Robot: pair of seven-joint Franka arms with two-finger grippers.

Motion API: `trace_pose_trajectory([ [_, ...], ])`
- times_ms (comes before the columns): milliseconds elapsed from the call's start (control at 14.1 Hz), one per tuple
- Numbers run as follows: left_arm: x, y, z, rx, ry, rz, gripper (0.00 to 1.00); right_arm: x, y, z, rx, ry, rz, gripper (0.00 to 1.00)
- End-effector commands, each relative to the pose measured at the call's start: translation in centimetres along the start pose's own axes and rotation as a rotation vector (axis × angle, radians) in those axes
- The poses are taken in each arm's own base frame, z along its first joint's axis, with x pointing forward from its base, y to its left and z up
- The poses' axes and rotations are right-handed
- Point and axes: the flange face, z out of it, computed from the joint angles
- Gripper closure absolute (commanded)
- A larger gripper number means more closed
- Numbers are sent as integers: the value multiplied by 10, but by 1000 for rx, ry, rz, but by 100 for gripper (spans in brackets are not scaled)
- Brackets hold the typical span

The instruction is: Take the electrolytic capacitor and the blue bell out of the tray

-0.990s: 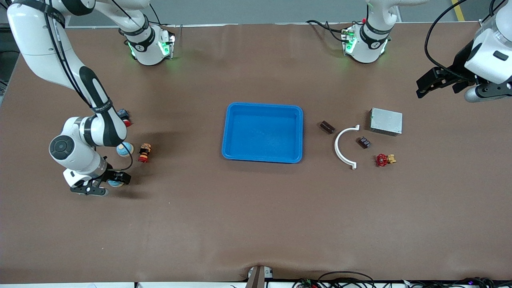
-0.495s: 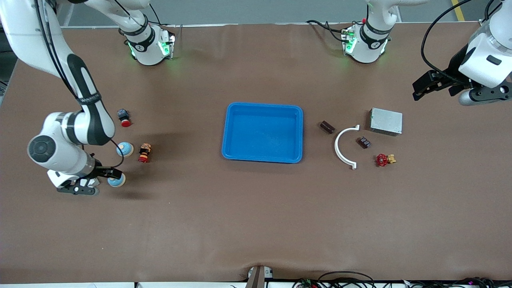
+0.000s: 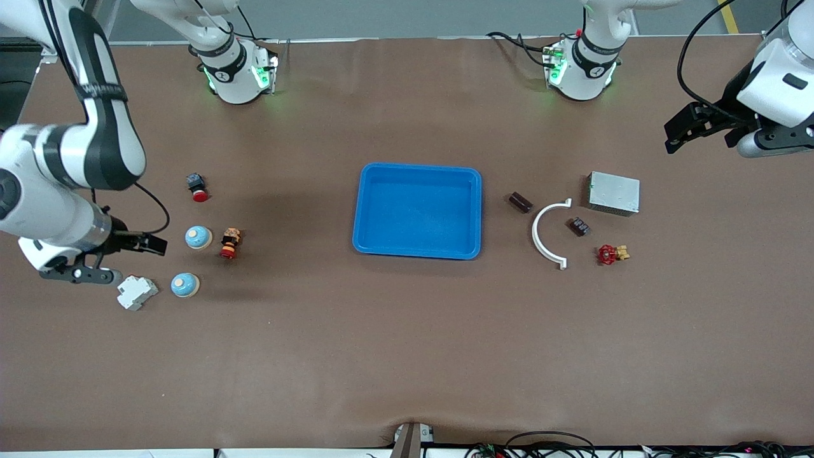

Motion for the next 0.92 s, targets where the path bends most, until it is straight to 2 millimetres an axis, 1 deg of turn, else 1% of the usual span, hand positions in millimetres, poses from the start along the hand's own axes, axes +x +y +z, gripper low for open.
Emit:
trace_pose_trajectory([
  [0,-13,-5,-5,23,-2,11,0,-22,-7,-46,27,0,25,0],
  [141,-19,-5,-7,25,0,12,0,-28,-5,-80,26,-4,27,0],
  [212,-21,-5,-4,28,-8,11,0,-31,-4,-96,25,-13,28,0],
  [283,-22,-5,-5,29,-6,11,0,-32,-2,-115,24,-21,32,0],
  [495,-26,-5,-8,28,2,12,0,-43,0,-158,27,-28,32,0],
  [565,-27,-6,-5,31,-6,12,0,-47,2,-171,28,-17,34,0],
  [636,-34,-7,-5,34,-7,11,0,-50,3,-181,30,-3,34,0],
  [707,-36,-6,0,38,-12,11,0,-54,5,-192,32,10,35,0],
  [848,-36,-5,0,40,-12,13,0,-61,4,-206,63,-2,35,0],
])
